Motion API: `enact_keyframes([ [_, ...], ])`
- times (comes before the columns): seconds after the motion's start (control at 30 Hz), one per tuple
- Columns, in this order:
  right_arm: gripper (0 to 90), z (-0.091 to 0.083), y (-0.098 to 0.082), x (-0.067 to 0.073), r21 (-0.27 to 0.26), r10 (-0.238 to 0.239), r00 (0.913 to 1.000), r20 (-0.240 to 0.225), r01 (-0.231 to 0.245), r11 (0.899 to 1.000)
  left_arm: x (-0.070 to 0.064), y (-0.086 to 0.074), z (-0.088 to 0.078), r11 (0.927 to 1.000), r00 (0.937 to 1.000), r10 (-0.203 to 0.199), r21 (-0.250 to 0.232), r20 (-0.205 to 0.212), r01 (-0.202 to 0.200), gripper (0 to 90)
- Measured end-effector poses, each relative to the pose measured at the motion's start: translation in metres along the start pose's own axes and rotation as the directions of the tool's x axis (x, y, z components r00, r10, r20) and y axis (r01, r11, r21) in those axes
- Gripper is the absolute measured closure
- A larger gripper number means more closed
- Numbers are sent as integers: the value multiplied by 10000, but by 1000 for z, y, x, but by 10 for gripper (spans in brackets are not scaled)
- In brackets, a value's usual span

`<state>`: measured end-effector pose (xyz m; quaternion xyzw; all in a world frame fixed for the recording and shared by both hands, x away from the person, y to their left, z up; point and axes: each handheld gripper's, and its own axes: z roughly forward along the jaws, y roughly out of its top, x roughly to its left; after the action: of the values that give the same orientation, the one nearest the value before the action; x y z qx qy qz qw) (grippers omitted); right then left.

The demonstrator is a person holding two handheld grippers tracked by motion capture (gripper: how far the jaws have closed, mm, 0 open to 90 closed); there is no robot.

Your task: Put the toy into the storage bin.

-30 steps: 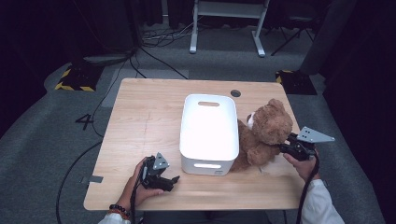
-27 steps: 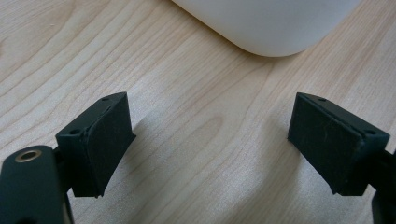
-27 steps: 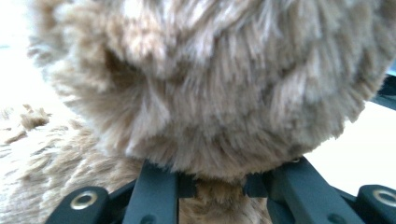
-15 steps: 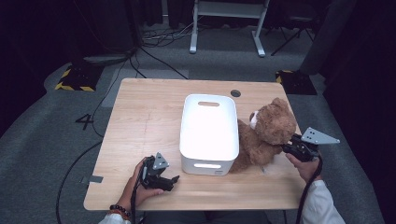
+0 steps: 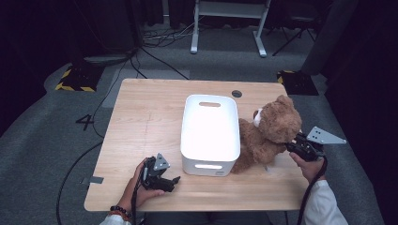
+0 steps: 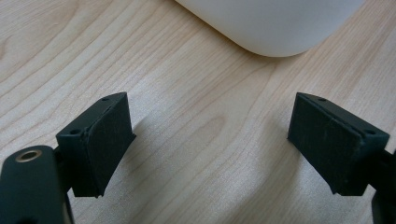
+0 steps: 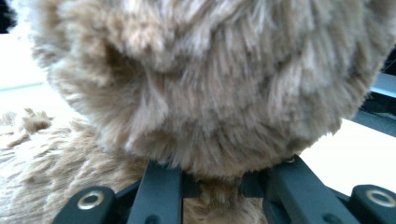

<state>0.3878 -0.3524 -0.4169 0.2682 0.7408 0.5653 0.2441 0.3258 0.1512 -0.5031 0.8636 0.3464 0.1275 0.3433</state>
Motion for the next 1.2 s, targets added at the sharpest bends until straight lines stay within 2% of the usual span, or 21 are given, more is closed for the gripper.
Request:
enact_keyframes([
  [0.33,745,-8,9,0,-241,-75,9997,212,80,9997,0,-1,-1,10000,10000,17,-15,-12,-17,152],
  [0.67,746,-21,29,-4,-676,-131,9992,390,158,9976,0,-1,-1,10000,10000,12,2,-5,-12,152],
  [0.87,746,-26,37,-2,-866,-194,9987,462,233,9960,0,-1,-1,10000,10000,8,-6,11,-8,151],
  [1.2,745,-32,63,5,-1237,-415,9975,578,484,9911,0,-1,-1,10000,10000,-5,-5,26,5,151],
])
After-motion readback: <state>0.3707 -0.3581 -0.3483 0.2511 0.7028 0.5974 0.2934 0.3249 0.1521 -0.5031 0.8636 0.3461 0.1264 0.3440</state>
